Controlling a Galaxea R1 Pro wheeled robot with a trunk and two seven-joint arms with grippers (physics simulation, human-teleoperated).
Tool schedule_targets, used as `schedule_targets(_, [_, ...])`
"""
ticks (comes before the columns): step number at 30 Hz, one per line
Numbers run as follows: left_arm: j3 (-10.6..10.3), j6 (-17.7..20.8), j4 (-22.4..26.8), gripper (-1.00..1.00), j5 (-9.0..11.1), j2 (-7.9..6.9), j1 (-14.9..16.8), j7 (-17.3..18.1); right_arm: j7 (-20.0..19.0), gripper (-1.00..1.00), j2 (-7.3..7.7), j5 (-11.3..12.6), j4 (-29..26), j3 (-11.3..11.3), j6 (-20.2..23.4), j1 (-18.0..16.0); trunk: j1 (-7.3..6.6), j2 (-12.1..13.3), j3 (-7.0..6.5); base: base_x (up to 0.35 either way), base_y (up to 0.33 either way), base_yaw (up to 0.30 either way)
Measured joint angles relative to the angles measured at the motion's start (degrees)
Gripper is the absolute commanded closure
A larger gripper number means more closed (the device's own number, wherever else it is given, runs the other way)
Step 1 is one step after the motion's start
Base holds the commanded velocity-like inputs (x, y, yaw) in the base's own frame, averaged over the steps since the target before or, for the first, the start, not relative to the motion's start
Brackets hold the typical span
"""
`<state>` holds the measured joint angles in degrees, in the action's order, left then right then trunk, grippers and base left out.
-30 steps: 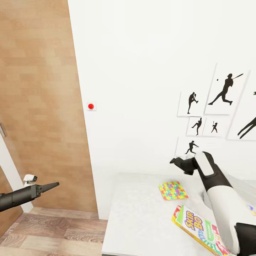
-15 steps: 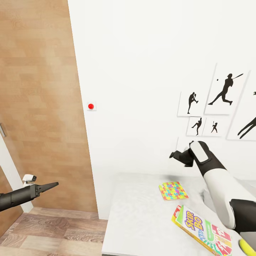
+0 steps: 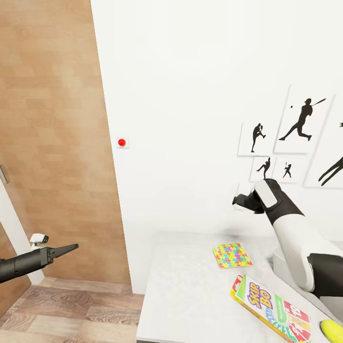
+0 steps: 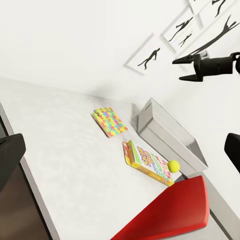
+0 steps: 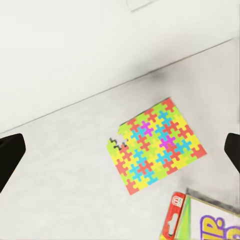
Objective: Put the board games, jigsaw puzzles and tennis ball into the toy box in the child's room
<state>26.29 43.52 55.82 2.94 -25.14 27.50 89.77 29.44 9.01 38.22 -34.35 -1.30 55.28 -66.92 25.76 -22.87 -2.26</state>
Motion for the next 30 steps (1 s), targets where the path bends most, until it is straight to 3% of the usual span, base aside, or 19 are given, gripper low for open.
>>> schedule_targets(9, [0.0,0.0,0.0,-1.00,0.0,0.01,0.0,0.0,-0.1,-1.00,0.27,-5.4,4.0,0.1,0.9,-2.7,0.00,0.0,0.38,0.000,0.000,0.000])
schedule_targets(30, [0.0,0.0,0.0,-1.00,0.1,0.01,0.0,0.0,-0.8,-1.00,0.31,-6.4,5.0,0.2,0.4,-3.0,0.00,0.0,2.26,0.000,0.000,0.000])
